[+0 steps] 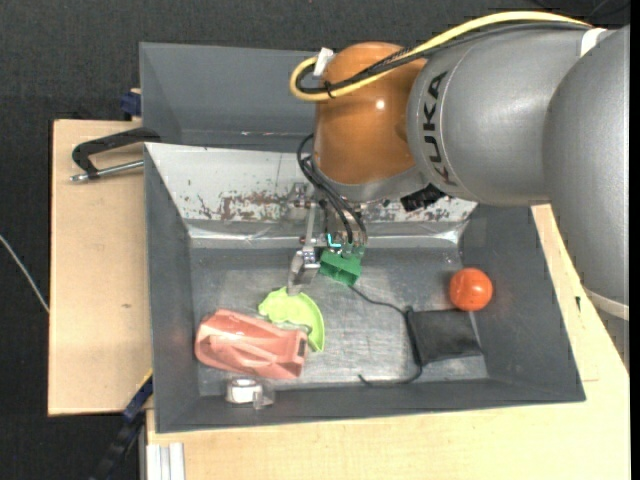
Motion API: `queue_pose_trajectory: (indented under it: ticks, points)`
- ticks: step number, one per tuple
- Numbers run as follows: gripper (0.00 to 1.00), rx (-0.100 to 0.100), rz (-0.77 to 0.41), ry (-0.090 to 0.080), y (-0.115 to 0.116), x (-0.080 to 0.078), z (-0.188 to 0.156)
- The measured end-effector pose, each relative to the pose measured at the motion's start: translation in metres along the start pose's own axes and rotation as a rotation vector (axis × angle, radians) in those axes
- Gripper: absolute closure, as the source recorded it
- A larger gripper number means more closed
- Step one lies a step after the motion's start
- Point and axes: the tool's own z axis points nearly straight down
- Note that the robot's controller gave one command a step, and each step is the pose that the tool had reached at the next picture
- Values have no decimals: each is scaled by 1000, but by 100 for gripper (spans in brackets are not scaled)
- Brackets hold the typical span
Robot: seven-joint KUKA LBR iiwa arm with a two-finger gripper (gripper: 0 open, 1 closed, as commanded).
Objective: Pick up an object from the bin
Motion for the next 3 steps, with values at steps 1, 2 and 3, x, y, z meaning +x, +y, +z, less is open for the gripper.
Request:
queue_pose_trajectory:
  ticks: [1, 2, 3]
  points:
    - [0, -1, 2, -7, -1, -1, -5]
    - [0, -2, -47, -16, -6, 13, 34]
    - [100, -3, -91, -15, -9, 26, 87]
